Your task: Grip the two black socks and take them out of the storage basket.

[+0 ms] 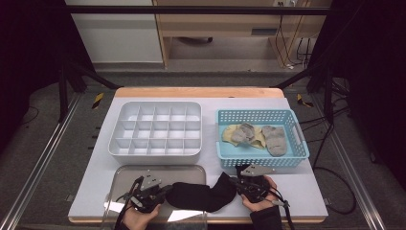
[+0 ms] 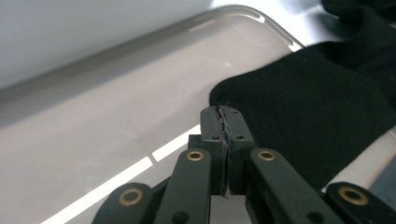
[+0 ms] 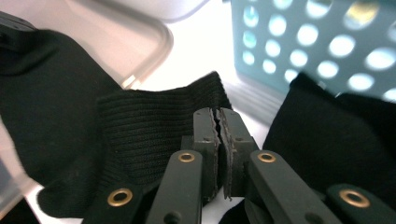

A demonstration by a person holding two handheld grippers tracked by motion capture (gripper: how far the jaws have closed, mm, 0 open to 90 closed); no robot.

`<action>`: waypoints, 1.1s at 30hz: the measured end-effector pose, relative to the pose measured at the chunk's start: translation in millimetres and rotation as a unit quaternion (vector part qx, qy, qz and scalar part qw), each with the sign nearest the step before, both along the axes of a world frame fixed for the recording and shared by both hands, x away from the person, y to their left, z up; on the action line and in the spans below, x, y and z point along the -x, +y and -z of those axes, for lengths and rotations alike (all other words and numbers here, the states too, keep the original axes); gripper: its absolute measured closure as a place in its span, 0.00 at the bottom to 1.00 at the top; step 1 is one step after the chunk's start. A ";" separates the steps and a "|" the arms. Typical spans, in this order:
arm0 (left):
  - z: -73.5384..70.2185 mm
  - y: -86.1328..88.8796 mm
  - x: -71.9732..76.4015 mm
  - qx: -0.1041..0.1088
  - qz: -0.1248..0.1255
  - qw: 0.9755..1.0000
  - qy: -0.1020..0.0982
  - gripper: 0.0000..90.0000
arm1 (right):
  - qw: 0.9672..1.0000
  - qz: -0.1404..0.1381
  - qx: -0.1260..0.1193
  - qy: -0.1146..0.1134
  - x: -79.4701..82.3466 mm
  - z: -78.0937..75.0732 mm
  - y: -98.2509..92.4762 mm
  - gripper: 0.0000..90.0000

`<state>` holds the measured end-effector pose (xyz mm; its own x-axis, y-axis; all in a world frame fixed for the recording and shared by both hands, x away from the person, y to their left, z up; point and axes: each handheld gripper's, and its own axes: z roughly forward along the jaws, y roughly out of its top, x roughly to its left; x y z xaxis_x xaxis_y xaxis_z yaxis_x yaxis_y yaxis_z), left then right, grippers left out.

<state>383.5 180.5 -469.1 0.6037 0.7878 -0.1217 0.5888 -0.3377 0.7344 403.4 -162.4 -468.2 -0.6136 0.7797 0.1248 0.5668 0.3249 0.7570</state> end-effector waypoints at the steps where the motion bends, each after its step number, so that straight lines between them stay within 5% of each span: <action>1: 0.0 2.3 -1.2 -0.001 -0.004 1.000 0.000 0.98 | 1.000 0.008 -0.001 -0.002 1.0 -3.1 0.3 0.96; 5: 2.4 5.9 -4.7 -0.005 -0.016 1.000 0.003 0.98 | 0.999 0.039 0.009 -0.005 -3.2 -3.1 1.4 0.94; 8: 2.3 5.8 -4.5 -0.008 -0.017 1.000 0.001 0.98 | 1.000 0.031 0.002 -0.003 -7.1 5.7 1.8 0.87; 15: -1.4 13.7 -5.2 -0.004 -0.033 0.999 -0.004 0.98 | 0.999 0.025 -0.020 -0.034 1.8 -6.9 -9.3 0.84; 22: -1.3 16.5 -5.8 -0.002 -0.036 0.999 -0.006 0.98 | 0.999 0.028 0.014 0.009 -2.7 11.0 -5.6 0.79; 27: -2.1 16.2 -4.9 0.001 -0.035 0.999 -0.008 0.98 | 0.999 0.019 0.026 0.007 1.1 11.4 -0.9 0.97; 33: -3.4 12.5 -1.1 0.015 -0.014 1.000 -0.003 0.98 | 1.000 0.015 0.019 0.018 17.0 -0.1 -15.1 0.99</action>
<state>384.6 193.0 -465.7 0.5822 0.8005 -0.1423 0.5933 -0.2986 0.7476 386.4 -177.5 -468.1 -0.5850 0.8027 0.1160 0.6035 0.3353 0.7234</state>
